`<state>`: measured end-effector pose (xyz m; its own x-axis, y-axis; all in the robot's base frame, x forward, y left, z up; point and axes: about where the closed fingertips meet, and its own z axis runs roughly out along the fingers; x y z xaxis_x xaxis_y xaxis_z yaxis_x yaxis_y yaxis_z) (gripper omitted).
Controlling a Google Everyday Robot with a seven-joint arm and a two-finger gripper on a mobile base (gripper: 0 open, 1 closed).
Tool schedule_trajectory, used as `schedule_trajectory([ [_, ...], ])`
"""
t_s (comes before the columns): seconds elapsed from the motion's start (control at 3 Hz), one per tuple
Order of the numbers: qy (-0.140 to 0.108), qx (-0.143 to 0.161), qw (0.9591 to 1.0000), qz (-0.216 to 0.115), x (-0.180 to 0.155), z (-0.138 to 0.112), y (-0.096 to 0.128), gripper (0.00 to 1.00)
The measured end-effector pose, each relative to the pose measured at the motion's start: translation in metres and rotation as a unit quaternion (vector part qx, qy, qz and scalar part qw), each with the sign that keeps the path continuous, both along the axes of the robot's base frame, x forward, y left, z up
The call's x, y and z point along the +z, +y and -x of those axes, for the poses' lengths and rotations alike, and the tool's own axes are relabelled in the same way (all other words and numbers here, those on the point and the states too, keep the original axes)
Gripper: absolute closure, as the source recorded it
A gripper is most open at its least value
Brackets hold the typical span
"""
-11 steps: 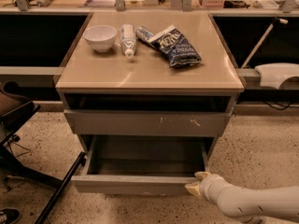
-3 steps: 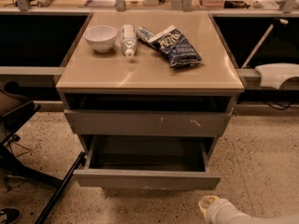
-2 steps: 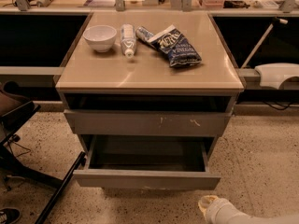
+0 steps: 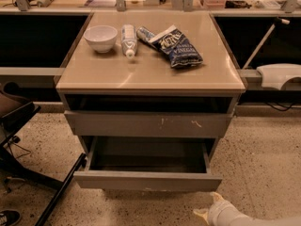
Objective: Open middle drawer
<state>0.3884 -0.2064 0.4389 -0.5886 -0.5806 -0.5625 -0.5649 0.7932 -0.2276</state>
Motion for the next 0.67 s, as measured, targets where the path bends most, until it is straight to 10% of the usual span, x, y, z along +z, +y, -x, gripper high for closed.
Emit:
schedule_trajectory([
  [0.67,0.000,0.000,1.0000,0.000,0.0000,-0.0001,0.0000,0.00],
])
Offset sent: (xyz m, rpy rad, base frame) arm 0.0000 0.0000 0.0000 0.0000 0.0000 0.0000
